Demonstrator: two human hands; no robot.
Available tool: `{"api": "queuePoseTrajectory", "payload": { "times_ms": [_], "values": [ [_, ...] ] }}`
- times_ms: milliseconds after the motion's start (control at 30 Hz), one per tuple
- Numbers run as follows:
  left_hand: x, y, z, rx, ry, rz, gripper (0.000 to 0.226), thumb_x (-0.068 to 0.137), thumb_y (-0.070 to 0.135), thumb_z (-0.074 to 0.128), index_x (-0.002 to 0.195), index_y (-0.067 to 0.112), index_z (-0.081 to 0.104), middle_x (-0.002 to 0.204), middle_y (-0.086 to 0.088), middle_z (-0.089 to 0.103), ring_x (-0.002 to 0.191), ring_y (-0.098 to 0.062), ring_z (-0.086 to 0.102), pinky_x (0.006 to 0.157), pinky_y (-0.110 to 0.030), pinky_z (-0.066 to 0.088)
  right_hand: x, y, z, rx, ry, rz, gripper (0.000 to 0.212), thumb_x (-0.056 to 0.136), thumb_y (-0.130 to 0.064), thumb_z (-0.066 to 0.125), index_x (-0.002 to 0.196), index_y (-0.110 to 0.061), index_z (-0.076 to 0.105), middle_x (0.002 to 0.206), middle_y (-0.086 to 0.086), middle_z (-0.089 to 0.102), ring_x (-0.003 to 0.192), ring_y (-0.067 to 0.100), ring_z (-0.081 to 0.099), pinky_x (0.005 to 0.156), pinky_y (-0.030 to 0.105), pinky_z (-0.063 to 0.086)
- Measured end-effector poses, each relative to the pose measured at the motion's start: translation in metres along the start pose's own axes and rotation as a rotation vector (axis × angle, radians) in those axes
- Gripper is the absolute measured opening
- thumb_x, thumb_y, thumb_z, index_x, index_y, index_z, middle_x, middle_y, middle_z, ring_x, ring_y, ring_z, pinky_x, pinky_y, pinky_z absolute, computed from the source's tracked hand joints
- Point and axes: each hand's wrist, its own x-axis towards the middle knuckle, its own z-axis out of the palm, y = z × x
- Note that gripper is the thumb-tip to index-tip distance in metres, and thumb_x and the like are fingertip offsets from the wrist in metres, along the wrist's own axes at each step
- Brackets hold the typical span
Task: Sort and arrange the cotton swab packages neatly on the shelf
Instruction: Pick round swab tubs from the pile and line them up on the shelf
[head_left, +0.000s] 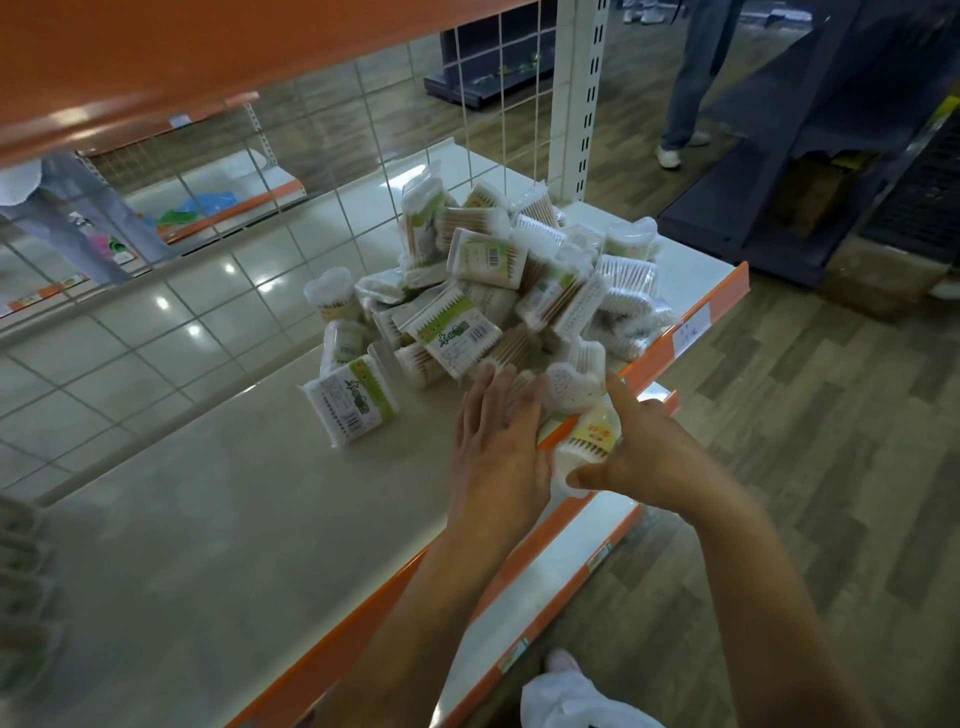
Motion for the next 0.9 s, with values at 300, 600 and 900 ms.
{"api": "queuePoseTrajectory", "payload": {
  "times_ms": [300,600,900],
  "values": [
    [0.000,0.001,0.002,-0.012,0.035,0.022,0.063,0.078,0.021,0.074,0.131,0.018,0.040,0.137,-0.015,0.047,0.137,-0.035,0.031,0.107,-0.052,0.036,-0.017,0.000,-0.020,-0.036,0.010,0.000,0.114,0.066,-0.037,0.082,0.149,-0.032,0.004,0.140,0.004,0.031,0.102,0.014,0.044,0.080,0.028,0.043],
    [0.000,-0.009,0.002,-0.038,0.024,0.005,0.075,0.074,0.026,0.080,0.133,0.025,0.034,0.144,-0.011,0.040,0.142,-0.030,0.021,0.109,-0.046,0.032,-0.028,-0.021,-0.026,0.042,0.005,-0.176,0.114,0.063,-0.033,0.085,0.149,-0.035,0.009,0.148,-0.007,0.030,0.127,0.013,0.040,0.098,0.033,0.043],
    [-0.010,-0.024,-0.016,-0.074,0.108,-0.008,0.060,0.084,0.040,0.051,0.137,0.012,0.045,0.143,-0.007,0.044,0.140,-0.023,0.025,0.109,-0.040,0.033,-0.012,-0.031,-0.003,0.190,-0.135,-0.304,0.110,0.064,-0.023,0.084,0.145,-0.040,0.012,0.135,-0.012,0.038,0.121,0.011,0.045,0.099,0.036,0.046]
  ]
}}
